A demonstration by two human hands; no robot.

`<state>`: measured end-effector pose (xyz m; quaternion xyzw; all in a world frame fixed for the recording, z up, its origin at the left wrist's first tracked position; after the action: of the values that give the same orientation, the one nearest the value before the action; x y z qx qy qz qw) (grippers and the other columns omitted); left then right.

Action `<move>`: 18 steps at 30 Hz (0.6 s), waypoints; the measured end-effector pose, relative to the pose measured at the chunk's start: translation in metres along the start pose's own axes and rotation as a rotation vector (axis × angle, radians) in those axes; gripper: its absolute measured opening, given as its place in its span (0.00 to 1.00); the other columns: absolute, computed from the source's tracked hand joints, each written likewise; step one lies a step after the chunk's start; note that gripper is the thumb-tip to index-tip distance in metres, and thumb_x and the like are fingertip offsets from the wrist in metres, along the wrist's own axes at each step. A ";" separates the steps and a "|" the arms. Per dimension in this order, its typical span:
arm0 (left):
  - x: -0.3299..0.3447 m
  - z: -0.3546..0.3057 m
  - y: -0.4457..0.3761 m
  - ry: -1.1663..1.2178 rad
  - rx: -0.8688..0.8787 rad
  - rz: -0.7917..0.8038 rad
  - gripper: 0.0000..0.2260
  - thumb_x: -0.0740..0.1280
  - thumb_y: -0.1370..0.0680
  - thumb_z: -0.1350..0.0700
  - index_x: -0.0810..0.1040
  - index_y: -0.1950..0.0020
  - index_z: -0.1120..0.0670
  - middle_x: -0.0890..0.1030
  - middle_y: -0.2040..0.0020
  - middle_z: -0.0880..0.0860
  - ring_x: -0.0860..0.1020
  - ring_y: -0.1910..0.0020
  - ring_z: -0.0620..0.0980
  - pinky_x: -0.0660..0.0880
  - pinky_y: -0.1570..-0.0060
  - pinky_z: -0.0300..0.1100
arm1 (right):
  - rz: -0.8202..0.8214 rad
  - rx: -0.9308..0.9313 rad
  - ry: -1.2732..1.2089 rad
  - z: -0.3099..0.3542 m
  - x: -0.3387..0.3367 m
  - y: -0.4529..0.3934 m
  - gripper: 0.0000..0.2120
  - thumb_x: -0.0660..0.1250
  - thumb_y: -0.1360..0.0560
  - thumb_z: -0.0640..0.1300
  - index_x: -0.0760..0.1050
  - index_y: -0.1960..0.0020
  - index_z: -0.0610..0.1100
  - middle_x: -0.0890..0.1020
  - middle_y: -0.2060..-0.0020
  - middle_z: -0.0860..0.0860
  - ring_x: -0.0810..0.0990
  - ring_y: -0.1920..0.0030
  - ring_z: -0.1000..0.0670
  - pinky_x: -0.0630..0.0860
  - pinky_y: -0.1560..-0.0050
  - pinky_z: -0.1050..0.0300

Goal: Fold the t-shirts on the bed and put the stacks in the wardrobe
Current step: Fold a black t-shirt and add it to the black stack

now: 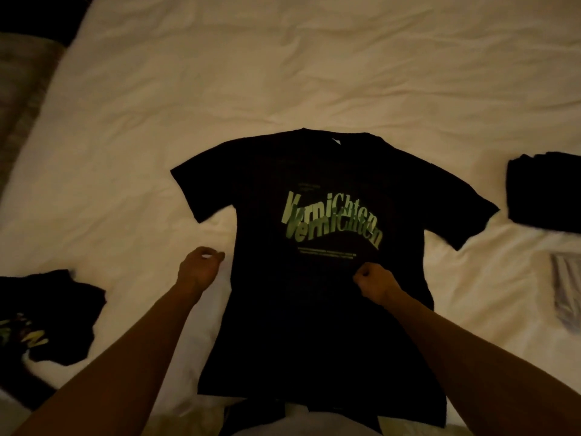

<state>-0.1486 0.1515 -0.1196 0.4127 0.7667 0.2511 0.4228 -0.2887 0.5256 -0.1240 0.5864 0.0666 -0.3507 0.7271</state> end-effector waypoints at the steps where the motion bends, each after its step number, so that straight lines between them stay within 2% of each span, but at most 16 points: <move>1: -0.008 -0.004 -0.009 0.008 -0.002 -0.021 0.15 0.71 0.24 0.47 0.76 0.41 0.51 0.79 0.39 0.60 0.78 0.41 0.63 0.76 0.39 0.59 | -0.003 0.004 -0.017 0.012 0.007 -0.003 0.06 0.63 0.22 0.49 0.75 0.48 0.48 0.81 0.51 0.45 0.81 0.49 0.43 0.78 0.46 0.50; 3: -0.026 -0.017 -0.038 0.034 0.000 -0.051 0.27 0.71 0.23 0.46 0.66 0.28 0.52 0.76 0.35 0.61 0.77 0.39 0.64 0.75 0.38 0.60 | 0.016 -0.008 -0.091 0.046 0.029 -0.011 0.05 0.63 0.22 0.48 0.76 0.49 0.47 0.82 0.53 0.45 0.82 0.52 0.44 0.79 0.48 0.50; 5: -0.044 -0.038 -0.065 0.024 0.022 -0.120 0.35 0.71 0.23 0.45 0.59 0.23 0.54 0.75 0.34 0.62 0.76 0.38 0.64 0.74 0.37 0.60 | 0.057 -0.024 -0.229 0.088 0.052 -0.011 0.05 0.62 0.20 0.44 0.76 0.51 0.45 0.80 0.58 0.46 0.80 0.59 0.46 0.79 0.55 0.50; 7: -0.062 -0.058 -0.092 0.031 0.026 -0.193 0.37 0.71 0.24 0.44 0.58 0.22 0.55 0.74 0.32 0.62 0.75 0.36 0.63 0.73 0.36 0.58 | 0.117 -0.017 -0.394 0.136 0.077 -0.009 0.05 0.61 0.19 0.42 0.74 0.47 0.41 0.78 0.62 0.48 0.76 0.64 0.51 0.75 0.64 0.58; 9: -0.077 -0.072 -0.126 0.085 0.021 -0.236 0.37 0.71 0.25 0.43 0.59 0.22 0.55 0.72 0.30 0.61 0.74 0.34 0.62 0.72 0.35 0.56 | 0.172 0.009 -0.532 0.183 0.108 -0.013 0.06 0.62 0.19 0.42 0.73 0.46 0.39 0.77 0.62 0.48 0.75 0.66 0.52 0.73 0.66 0.61; 13: -0.090 -0.082 -0.196 0.221 -0.001 -0.187 0.42 0.75 0.35 0.38 0.66 0.27 0.57 0.75 0.34 0.59 0.76 0.38 0.61 0.75 0.38 0.60 | 0.285 0.140 -0.823 0.258 0.164 -0.029 0.09 0.65 0.20 0.46 0.73 0.55 0.42 0.78 0.62 0.47 0.78 0.66 0.51 0.77 0.66 0.61; 15: -0.089 -0.082 -0.212 0.285 0.007 -0.203 0.41 0.76 0.36 0.39 0.69 0.32 0.60 0.77 0.40 0.58 0.78 0.42 0.59 0.76 0.41 0.56 | 0.301 0.232 -0.977 0.281 0.184 -0.034 0.09 0.66 0.20 0.47 0.74 0.55 0.43 0.79 0.61 0.47 0.79 0.65 0.51 0.78 0.63 0.59; 18: -0.083 -0.088 -0.217 0.227 0.093 -0.228 0.27 0.75 0.30 0.43 0.76 0.38 0.59 0.80 0.48 0.53 0.79 0.48 0.54 0.76 0.49 0.48 | 0.297 0.351 -1.216 0.310 0.209 -0.038 0.08 0.65 0.20 0.46 0.75 0.55 0.42 0.77 0.64 0.47 0.77 0.66 0.51 0.78 0.60 0.59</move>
<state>-0.2903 -0.0374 -0.1964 0.3112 0.8623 0.2106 0.3396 -0.2527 0.1534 -0.1671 0.3965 -0.4970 -0.5213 0.5693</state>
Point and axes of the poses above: each hand's wrist, its own y-axis away from the middle knuckle, its own x-axis out of the palm, z = x × y, the point moved 6 cm from there along -y, towards the middle knuckle
